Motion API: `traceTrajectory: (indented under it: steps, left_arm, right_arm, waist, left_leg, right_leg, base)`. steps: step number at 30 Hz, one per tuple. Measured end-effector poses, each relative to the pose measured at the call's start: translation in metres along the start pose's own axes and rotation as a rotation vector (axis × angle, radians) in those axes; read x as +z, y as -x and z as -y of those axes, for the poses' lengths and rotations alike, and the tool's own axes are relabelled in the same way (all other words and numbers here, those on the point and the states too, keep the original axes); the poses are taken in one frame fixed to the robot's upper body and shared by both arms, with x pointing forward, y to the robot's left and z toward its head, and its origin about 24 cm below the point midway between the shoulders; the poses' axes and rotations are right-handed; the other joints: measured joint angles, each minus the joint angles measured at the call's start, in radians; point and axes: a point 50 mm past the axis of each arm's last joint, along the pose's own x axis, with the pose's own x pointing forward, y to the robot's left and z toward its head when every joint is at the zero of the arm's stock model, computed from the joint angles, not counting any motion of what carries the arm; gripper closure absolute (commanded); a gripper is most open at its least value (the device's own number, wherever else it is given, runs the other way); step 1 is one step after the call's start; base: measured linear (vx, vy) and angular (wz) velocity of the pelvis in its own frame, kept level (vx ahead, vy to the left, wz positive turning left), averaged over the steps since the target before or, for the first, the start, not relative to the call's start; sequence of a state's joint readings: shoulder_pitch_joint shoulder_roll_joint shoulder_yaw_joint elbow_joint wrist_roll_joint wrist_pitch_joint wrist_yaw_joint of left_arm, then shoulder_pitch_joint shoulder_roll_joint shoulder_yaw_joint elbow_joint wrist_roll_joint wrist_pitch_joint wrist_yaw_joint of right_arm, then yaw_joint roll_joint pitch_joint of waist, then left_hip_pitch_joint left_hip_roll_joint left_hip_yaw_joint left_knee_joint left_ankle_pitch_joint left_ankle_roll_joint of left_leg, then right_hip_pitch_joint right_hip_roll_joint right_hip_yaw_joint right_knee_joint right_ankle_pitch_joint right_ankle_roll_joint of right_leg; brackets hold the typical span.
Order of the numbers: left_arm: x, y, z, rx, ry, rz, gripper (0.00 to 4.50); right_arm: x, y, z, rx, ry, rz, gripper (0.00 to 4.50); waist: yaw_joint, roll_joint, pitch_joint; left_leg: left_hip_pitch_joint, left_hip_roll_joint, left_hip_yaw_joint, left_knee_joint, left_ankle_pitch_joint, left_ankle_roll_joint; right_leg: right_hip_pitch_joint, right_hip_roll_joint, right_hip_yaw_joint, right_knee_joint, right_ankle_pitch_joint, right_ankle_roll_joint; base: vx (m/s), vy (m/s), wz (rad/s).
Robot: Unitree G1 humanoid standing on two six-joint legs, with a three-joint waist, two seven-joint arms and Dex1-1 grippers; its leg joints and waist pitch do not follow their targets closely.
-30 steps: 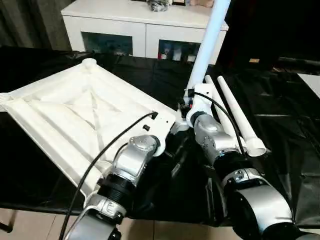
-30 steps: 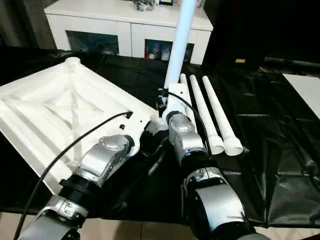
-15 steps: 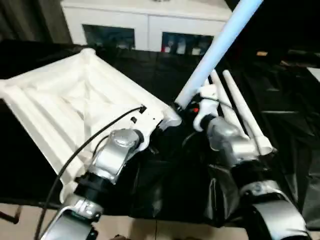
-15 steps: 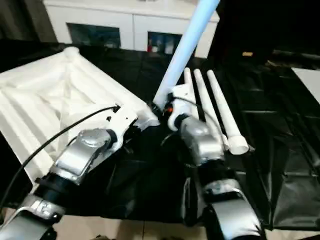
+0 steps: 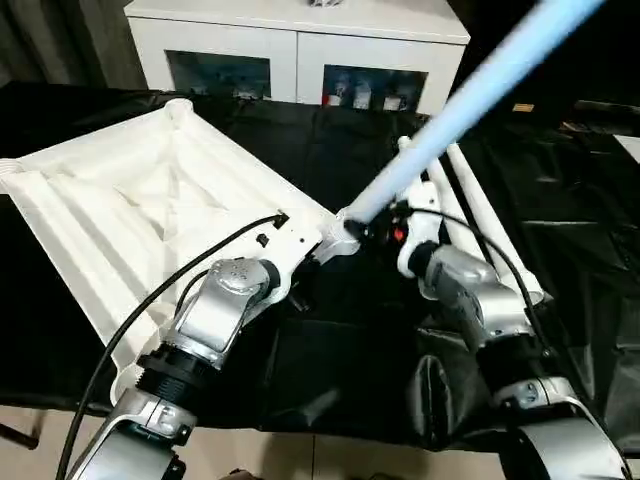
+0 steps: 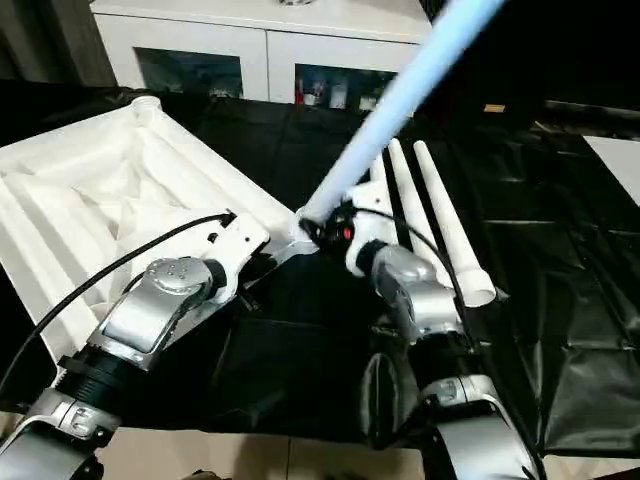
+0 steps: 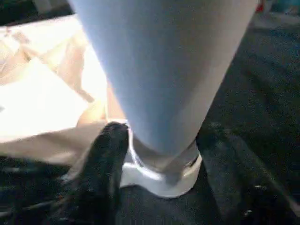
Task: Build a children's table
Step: Insert table leg to table base
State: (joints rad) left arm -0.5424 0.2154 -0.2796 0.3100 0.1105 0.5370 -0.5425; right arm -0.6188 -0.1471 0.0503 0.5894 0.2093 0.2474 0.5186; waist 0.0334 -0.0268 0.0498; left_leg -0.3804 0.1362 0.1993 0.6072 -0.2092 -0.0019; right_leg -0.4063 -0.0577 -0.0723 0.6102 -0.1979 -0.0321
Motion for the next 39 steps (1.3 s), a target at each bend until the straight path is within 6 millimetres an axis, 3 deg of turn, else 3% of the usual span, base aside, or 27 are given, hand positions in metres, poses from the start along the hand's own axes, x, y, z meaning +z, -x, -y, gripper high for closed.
traceTrajectory:
  steps: [20, 27, 32, 34, 36, 39]
  left_arm:
    - [-0.002, 0.004, -0.001, -0.035, -0.054, -0.012, 4.5]
    - [-0.003, 0.005, 0.0, -0.043, -0.059, -0.015, 4.5]
    - [-0.003, 0.004, 0.001, -0.036, -0.057, -0.016, 4.5]
    - [-0.003, 0.004, 0.002, -0.035, -0.055, -0.017, 4.5]
    - [-0.003, 0.004, 0.001, -0.033, -0.055, -0.018, 4.5]
    - [-0.004, 0.004, 0.001, -0.029, -0.054, -0.021, 4.5]
  right_arm:
    - [0.001, 0.002, 0.002, 0.084, 0.027, -0.044, 4.07]
    - [-0.005, 0.005, 0.01, -0.022, 0.043, -0.072, 4.07]
    - [-0.01, 0.012, 0.029, -0.207, 0.018, -0.082, 4.07]
    - [-0.007, 0.017, 0.037, -0.263, -0.001, -0.061, 3.75]
    - [-0.002, 0.019, 0.04, -0.28, -0.014, -0.043, 3.75]
    - [0.01, 0.02, 0.036, -0.235, -0.083, -0.01, 3.32]
  waist:
    - [0.007, 0.0, 0.0]
    - [0.013, 0.001, 0.0]
    - [0.014, 0.004, 0.0]
    - [0.015, 0.004, 0.0]
    - [0.015, 0.005, 0.001]
    - [0.014, 0.008, 0.002]
  left_leg:
    - [0.0, 0.001, 0.0, 0.004, 0.0, 0.0]
    - [0.0, 0.001, 0.0, 0.006, 0.0, 0.0]
    - [0.001, 0.001, 0.0, 0.007, 0.0, 0.0]
    - [0.002, 0.001, 0.0, 0.006, 0.0, 0.0]
    - [0.002, 0.001, 0.0, 0.006, 0.0, 0.0]
    - [0.006, 0.001, 0.0, 0.006, 0.0, 0.0]
  right_leg:
    - [0.0, 0.0, 0.0, 0.003, 0.0, 0.0]
    - [0.001, 0.0, 0.0, 0.004, 0.001, -0.001]
    - [0.002, 0.0, 0.0, 0.004, 0.001, -0.002]
    - [0.003, 0.0, 0.0, 0.004, 0.001, -0.002]
    - [0.003, 0.0, 0.0, 0.004, 0.001, -0.002]
    - [0.006, 0.0, 0.0, 0.005, 0.001, -0.001]
  base:
    - [0.0, 0.0, 0.0]
    - [0.0, 0.0, 0.0]
    - [0.0, 0.0, 0.0]
    - [0.0, 0.0, 0.0]
    - [0.0, 0.0, 0.0]
    - [0.0, 0.0, 0.0]
